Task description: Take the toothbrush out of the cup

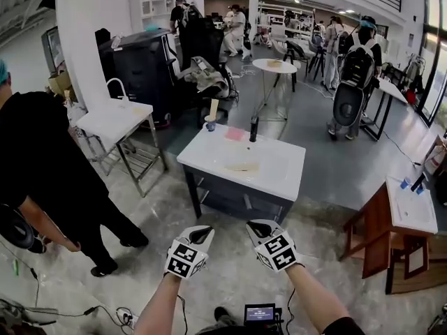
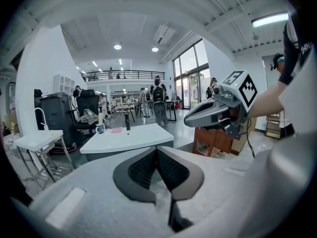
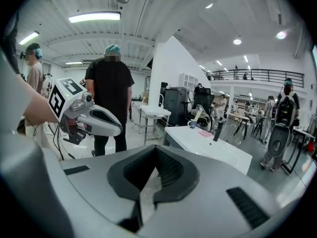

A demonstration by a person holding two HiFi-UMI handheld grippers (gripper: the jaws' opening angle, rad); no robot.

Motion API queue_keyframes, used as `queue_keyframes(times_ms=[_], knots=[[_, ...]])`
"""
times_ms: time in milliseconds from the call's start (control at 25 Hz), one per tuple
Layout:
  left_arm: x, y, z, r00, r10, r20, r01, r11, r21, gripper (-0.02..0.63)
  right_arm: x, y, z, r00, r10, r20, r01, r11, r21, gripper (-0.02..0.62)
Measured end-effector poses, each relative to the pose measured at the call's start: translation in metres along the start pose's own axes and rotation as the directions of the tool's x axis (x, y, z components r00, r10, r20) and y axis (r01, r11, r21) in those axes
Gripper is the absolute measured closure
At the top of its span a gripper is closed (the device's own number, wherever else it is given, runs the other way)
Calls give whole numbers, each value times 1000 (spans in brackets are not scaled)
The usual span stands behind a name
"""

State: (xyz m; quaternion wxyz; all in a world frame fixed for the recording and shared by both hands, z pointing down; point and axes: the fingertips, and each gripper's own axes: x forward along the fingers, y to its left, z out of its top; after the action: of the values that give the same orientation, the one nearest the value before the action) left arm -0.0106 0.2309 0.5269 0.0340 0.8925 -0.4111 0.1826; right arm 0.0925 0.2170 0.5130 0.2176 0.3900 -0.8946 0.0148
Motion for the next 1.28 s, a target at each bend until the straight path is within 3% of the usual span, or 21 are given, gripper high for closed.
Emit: queue_keyframes(times_ms=[400,680,960,1280], knots=[[48,79,-9,1000,-25,-17,25,999,-24,594,85,-37,10,999,-5,-34,6,1000,21,586],[98,154,-13,999,-5,-47,3,999,-37,594,171,-83,23,999,28,-35,-27,999,27,586],[165,237,8,997,31,-68,-34,998,-52,594,256,-147,50,997,70,-38,-68,997,31,586],[224,294,36,996,62,-65,-66,997,-50,594,321,-210,79,995,96,-25,-96,995,24,586]])
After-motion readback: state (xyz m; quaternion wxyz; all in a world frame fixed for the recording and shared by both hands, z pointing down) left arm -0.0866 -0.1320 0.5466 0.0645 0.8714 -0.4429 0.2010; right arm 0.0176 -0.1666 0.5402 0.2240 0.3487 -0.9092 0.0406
